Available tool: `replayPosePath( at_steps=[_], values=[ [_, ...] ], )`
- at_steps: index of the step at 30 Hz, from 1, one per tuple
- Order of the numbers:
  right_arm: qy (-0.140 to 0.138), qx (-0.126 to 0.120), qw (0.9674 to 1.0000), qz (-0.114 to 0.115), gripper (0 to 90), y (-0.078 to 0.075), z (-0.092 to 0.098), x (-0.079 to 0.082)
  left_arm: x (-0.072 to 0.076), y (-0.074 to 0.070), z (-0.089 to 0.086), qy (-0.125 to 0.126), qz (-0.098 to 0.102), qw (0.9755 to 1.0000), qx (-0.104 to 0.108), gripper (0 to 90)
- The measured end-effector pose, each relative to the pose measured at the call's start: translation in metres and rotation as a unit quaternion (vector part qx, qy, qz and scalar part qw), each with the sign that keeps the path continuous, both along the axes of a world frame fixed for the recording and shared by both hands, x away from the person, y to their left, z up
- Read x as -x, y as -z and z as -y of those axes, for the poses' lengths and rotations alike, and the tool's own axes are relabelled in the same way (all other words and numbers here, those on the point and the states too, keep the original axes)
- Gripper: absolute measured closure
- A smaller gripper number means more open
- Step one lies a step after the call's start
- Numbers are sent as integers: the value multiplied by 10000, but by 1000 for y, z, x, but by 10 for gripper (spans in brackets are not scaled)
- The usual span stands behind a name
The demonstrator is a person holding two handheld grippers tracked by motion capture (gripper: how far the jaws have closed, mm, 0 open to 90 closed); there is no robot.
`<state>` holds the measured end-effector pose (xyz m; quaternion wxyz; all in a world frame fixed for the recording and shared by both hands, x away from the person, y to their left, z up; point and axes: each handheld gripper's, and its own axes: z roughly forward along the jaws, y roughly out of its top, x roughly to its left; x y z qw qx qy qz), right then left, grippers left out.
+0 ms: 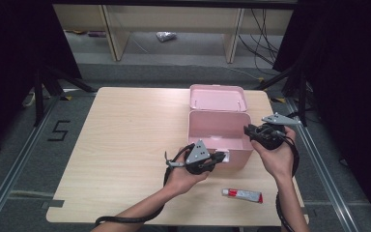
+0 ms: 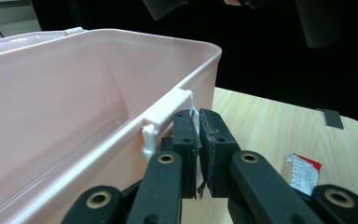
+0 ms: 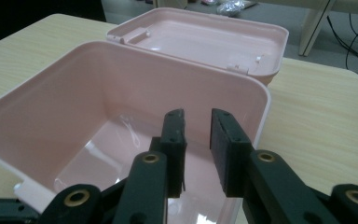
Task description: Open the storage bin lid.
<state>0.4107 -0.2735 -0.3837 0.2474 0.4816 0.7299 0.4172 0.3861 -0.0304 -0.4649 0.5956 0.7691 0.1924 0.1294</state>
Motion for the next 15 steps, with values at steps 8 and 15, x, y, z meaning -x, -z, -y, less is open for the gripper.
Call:
replayPosePath(
  at_steps=[8, 15],
  values=[
    [-27, -128, 9999, -100, 746, 3, 5, 8, 6, -10, -3, 94, 37, 9999, 21, 818],
    [-29, -145, 9998, -163, 739, 4, 8, 18, 9, -23, -18, 41, -86, 9999, 139, 763]
  ],
)
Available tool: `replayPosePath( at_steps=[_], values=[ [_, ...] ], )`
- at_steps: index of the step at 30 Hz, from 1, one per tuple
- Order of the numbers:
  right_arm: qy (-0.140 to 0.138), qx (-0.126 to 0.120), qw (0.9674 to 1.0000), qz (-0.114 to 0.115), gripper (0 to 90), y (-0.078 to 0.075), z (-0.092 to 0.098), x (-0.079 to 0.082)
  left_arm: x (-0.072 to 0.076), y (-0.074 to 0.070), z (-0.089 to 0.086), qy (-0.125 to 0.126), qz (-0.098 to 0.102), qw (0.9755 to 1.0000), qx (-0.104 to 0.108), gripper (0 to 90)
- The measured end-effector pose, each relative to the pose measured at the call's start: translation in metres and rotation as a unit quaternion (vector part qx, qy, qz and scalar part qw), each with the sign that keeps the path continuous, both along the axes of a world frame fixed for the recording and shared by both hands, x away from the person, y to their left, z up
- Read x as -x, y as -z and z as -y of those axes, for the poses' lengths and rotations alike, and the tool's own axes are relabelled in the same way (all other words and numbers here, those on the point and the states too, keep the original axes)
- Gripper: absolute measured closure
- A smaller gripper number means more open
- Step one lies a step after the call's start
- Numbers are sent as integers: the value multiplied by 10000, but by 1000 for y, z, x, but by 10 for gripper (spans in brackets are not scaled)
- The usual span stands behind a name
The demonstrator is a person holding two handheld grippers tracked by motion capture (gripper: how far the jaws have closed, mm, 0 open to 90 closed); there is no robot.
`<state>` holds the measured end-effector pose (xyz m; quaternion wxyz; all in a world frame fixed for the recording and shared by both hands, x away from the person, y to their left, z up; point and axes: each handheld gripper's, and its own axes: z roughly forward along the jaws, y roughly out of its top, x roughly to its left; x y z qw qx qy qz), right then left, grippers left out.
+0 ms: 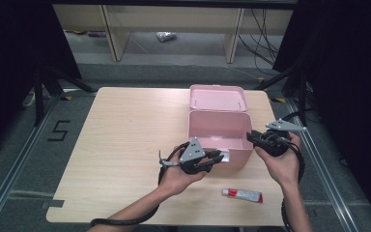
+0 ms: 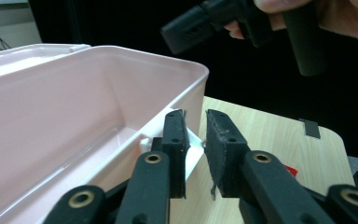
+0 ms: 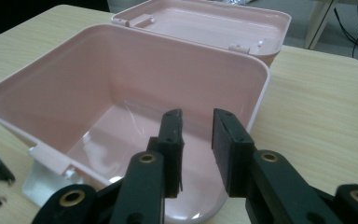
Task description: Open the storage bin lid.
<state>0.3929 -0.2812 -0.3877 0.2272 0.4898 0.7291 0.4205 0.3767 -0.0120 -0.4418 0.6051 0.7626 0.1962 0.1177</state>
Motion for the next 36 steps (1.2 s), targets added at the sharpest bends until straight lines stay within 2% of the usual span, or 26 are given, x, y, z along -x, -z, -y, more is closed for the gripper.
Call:
replayPosePath(
  at_steps=[1, 2, 3, 4, 5, 6, 7, 9, 11, 12, 15, 16, 17, 18, 24, 25, 26, 28, 29, 30, 31, 32, 33, 34, 35, 36],
  values=[
    [-74, 150, 9998, 70, 738, -1, 2, 1, 1, -2, -3, -43, -19, 10000, 39, 755],
    [-13, -3, 10000, -60, 736, 0, 0, 4, 1, -4, -6, -60, -15, 10000, 23, 748],
    [-106, 169, 9998, 61, 734, 0, 2, 4, 1, -6, -10, -68, -15, 10000, 32, 735],
    [-4, 69, 10000, -65, 732, 0, 0, 8, 1, -7, -13, -99, -25, 9999, 36, 726],
    [-103, 270, 9996, 33, 730, 0, 2, 8, 1, -8, -17, -121, -11, 9999, 71, 714],
    [-47, 152, 9999, 5, 729, 1, 0, 10, 1, -10, -21, -149, -6, 9999, 45, 705],
    [-139, 250, 9996, 23, 727, 1, 2, 12, 1, -11, -24, -204, -18, 9998, 22, 693],
    [-110, 201, 9997, -1, 723, 2, -1, 16, 1, -13, -32, -267, -14, 9996, 54, 671],
    [-195, 311, 9993, 59, 721, 2, 0, 19, 1, -15, -39, -328, -13, 9994, 61, 646],
    [-164, 249, 9996, 8, 719, 2, -2, 22, 1, -16, -43, -369, -17, 9993, 72, 637],
    [-173, 311, 9994, -50, 709, 2, -2, 28, 0, -18, -55, -497, -29, 9987, 139, 598],
    [-252, 315, 9992, 37, 706, 3, -2, 28, 0, -19, -59, -565, -44, 9983, 168, 580],
    [-252, 292, 9992, -60, 704, 4, -2, 30, 0, -19, -64, -626, -45, 9978, 194, 558],
    [-218, 374, 9991, -28, 703, 4, -2, 33, 0, -19, -69, -690, -40, 9974, 210, 544],
    [-285, 375, 9988, -125, 696, 10, 1, 44, -6, -21, -96, -1065, -77, 9938, 300, 484],
    [-258, 217, 9992, -193, 695, 11, 0, 46, -6, -21, -100, -1111, -108, 9933, 310, 477],
    [-303, 397, 9987, -117, 694, 11, 3, 47, -7, -21, -104, -1153, -129, 9926, 351, 472],
    [-285, 274, 9989, -262, 691, 13, 1, 50, -10, -22, -110, -1250, -126, 9913, 402, 465],
    [-339, 430, 9983, -194, 689, 14, 4, 50, -10, -22, -113, -1289, -130, 9907, 409, 461],
    [-292, 378, 9985, -277, 688, 14, 3, 52, -11, -22, -115, -1345, -142, 9898, 445, 459],
    [-329, 413, 9984, -188, 684, 16, 4, 51, -11, -22, -118, -1383, -154, 9892, 463, 457],
    [-314, 314, 9984, -342, 682, 17, 2, 53, -12, -23, -121, -1423, -154, 9886, 474, 456],
    [-357, 323, 9983, -320, 678, 18, 3, 54, -12, -23, -122, -1445, -158, 9882, 481, 454],
    [-357, 468, 9979, -265, 676, 18, 5, 55, -12, -23, -124, -1459, -154, 9880, 494, 454],
    [-299, 299, 9986, -319, 672, 20, 3, 56, -12, -23, -125, -1479, -162, 9876, 501, 453],
    [-356, 422, 9981, -271, 668, 20, 5, 56, -12, -24, -127, -1517, -186, 9867, 559, 450]
  ],
)
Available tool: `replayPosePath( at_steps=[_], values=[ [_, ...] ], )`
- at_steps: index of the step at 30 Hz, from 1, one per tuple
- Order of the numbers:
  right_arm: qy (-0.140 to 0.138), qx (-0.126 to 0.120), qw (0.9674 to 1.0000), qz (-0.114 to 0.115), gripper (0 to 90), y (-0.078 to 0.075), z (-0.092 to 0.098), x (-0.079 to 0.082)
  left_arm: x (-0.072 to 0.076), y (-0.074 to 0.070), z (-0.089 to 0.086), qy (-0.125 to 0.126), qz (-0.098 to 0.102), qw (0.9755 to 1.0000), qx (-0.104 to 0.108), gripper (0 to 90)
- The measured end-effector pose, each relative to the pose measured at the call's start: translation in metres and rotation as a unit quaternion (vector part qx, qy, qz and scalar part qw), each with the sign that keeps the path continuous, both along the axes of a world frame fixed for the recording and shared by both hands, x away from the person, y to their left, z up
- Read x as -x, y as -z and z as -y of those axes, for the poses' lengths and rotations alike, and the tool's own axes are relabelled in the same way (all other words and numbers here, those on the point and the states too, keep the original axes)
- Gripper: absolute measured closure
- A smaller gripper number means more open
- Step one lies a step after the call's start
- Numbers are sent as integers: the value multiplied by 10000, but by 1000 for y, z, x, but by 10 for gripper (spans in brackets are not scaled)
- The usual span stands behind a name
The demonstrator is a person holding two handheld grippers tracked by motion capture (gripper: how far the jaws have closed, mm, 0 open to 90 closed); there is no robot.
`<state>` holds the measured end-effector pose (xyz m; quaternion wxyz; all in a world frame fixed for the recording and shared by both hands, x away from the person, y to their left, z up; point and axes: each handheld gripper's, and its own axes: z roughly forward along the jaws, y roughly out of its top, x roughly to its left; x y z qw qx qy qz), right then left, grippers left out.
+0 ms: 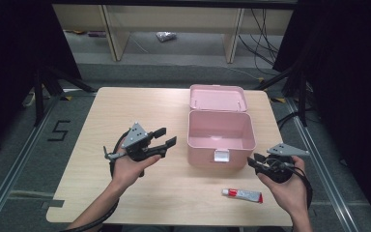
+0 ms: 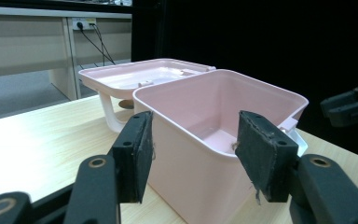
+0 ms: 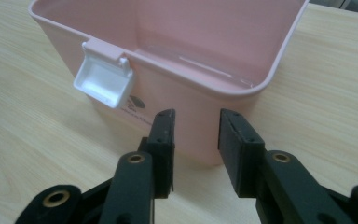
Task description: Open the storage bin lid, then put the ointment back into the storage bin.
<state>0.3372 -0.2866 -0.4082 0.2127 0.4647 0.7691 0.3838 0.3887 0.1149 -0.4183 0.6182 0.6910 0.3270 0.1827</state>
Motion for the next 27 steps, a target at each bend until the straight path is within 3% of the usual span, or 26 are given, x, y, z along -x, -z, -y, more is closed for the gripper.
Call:
replayPosePath(
  at_steps=[3, 7, 9, 14, 17, 18, 20, 21, 23, 27],
  values=[
    [132, -113, 9998, -139, 665, 2, -1, 3, 1, -1, -2, -27, -10, 10000, 41, 445],
    [30, 4, 10000, -14, 664, 2, 1, 3, 1, -1, -5, -74, -16, 10000, 30, 444],
    [76, -181, 9997, -124, 663, 3, -2, 5, 1, -1, -6, -92, -13, 9999, 36, 443],
    [33, 4, 10000, -69, 661, 5, 2, 6, 1, 5, -7, -94, -79, 9999, 25, 439],
    [9, 7, 9997, -231, 662, 8, 1, 6, 1, 8, -9, -98, -102, 9999, 16, 439],
    [-120, 109, 9997, -176, 662, 8, 2, 4, 0, 8, -9, -110, -114, 9999, 18, 438],
    [-24, 59, 9995, -321, 662, 8, 0, 4, -1, 8, -10, -120, -105, 9999, 10, 438],
    [-171, 160, 9995, -209, 662, 8, 3, 1, -2, 8, -10, -134, -118, 9998, 6, 438],
    [-91, 70, 9992, -387, 661, 9, 0, 2, -4, 8, -11, -151, -119, 9998, 7, 437],
    [-108, 27, 9988, -475, 658, 11, 0, 0, -6, 8, -11, -199, -151, 9997, 11, 437]
  ],
)
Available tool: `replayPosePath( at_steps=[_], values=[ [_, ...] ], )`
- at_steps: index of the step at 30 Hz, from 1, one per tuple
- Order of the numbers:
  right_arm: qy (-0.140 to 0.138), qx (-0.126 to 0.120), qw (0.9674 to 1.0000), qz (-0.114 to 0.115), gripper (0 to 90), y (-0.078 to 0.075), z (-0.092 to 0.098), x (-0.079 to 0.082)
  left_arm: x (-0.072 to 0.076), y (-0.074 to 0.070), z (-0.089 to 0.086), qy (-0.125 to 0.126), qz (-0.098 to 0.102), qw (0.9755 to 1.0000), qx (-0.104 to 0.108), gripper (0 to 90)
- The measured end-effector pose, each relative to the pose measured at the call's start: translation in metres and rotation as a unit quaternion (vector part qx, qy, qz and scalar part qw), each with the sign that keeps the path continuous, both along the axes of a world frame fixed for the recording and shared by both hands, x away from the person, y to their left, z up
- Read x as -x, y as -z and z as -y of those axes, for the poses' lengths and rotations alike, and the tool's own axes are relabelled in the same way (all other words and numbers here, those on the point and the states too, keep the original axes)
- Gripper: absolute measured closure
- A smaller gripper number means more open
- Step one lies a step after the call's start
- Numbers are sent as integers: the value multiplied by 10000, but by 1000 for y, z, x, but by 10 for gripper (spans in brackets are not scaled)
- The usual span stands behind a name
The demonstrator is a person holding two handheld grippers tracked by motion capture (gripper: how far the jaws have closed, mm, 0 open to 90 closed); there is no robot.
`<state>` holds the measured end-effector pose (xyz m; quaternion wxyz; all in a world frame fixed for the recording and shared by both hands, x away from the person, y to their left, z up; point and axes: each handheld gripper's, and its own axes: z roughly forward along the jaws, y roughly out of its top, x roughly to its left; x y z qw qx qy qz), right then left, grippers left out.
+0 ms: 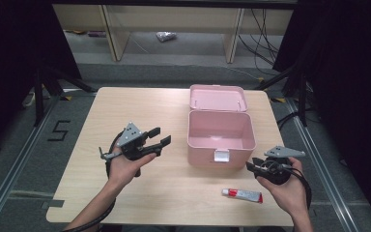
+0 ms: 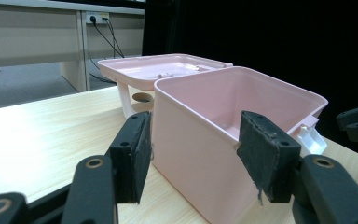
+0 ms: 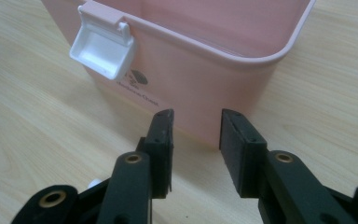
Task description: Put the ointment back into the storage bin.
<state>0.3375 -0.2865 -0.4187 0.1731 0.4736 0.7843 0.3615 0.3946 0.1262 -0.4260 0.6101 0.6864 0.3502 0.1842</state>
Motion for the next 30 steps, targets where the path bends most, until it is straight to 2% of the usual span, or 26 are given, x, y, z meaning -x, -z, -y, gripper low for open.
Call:
replayPosePath(
  at_steps=[2, 4, 7, 8, 12, 14, 15, 16, 18, 21, 22, 25, 27, 28, 29, 30],
  values=[
    [-9, 14, 10000, -11, 656, 0, 0, 0, 0, -1, -1, 6, -2, 10000, -23, 437],
    [-152, 169, 9996, 194, 653, 0, 3, -3, 0, -1, -2, 15, 10, 10000, -37, 437],
    [-103, 101, 9999, 32, 649, -1, 0, -2, 1, -1, -4, 18, 11, 10000, -59, 437],
    [-226, 224, 9994, 154, 648, -1, 1, -4, 2, -1, -4, 29, 9, 10000, -50, 436],
    [-363, 367, 9986, 78, 641, -1, -2, -6, 6, 0, -8, 13, 7, 10000, -61, 435],
    [-313, 271, 9991, -109, 637, -2, -6, -4, 7, 0, -10, -16, 2, 10000, -52, 435],
    [-420, 326, 9986, -17, 635, -2, -6, -6, 6, 0, -11, -37, 8, 10000, -59, 435],
    [-329, 259, 9989, -215, 632, -3, -8, -4, 6, 0, -12, -41, 12, 10000, -62, 435],
    [-415, 351, 9984, -141, 629, -2, -7, -6, 6, -1, -13, -63, 6, 10000, -46, 435],
    [-381, 289, 9984, -296, 628, -3, -9, -5, 6, -2, -14, -62, 14, 10000, -64, 435],
    [-500, 396, 9978, -180, 628, -2, -8, -7, 6, -3, -14, -60, 17, 10000, -70, 434],
    [-624, 422, 9967, -318, 624, -2, -8, -8, 6, -3, -14, -61, 28, 9999, -79, 434],
    [-743, 472, 9958, -270, 622, 1, -9, -9, 6, -3, -14, -61, 34, 9999, -73, 434],
    [-761, 468, 9953, -366, 621, 1, -10, -9, 7, -3, -14, -58, 36, 10000, -68, 434],
    [-859, 589, 9940, -343, 621, 1, -9, -10, 7, -2, -14, -53, 34, 10000, -69, 434],
    [-839, 572, 9937, -479, 619, 1, -10, -9, 7, -2, -14, -45, 29, 10000, -70, 434]
  ],
)
